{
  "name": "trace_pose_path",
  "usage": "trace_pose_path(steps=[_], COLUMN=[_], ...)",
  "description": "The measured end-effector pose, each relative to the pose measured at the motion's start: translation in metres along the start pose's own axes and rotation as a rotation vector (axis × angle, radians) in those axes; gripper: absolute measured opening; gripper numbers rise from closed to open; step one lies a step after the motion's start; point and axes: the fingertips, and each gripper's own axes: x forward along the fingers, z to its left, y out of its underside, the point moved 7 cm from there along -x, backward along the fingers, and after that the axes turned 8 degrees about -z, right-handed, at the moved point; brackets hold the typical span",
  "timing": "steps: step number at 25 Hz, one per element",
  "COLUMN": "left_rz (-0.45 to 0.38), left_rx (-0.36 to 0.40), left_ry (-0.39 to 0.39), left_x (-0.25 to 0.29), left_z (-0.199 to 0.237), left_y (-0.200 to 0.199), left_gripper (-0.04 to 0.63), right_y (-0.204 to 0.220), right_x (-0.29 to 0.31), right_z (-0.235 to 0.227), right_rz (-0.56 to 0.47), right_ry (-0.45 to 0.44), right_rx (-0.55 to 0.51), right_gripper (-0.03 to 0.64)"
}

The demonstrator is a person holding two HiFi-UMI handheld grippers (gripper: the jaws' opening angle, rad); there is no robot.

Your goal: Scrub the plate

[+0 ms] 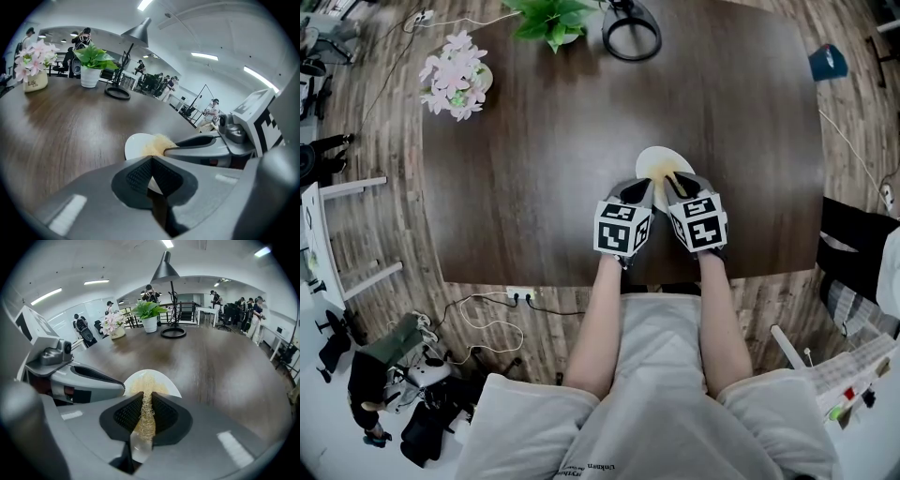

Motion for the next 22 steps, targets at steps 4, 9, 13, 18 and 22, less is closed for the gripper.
trace_pose_path(steps=[4, 9, 13, 18, 22], left_rz=[-0.004, -0.007, -0.027, -0.045, -0.058], left_rx=[-0.015, -0.015, -0.017, -0.011, -0.012], left_ry=[-0.01, -0.01, -0.017, -0.048, -0.06], left_x=[-0.002, -0.004, -0.008, -0.014, -0.022], left_z=[-0.003, -0.016, -0.022, -0.033, -0.039], left_y=[0.008, 0.016, 0.018, 0.023, 0.027], left_gripper=[0.002, 0.002, 0.002, 0.002, 0.002], right_y=[0.007, 0.017, 0.021, 0.03, 0.031], right_x=[-0.01, -0.023, -0.033, -0.044, -0.049], right_z=[-0.002, -0.002, 0.0, 0.001, 0.006], right_rz=[-0.002, -0.004, -0.002, -0.01, -0.007], right_ry=[0.001, 0.003, -0.005, -0.021, -0.038], right_rx=[-0.004, -0.013, -0.027, -0.03, -0.048], right_gripper=[0.072, 0.072, 0.072, 0.072, 0.072])
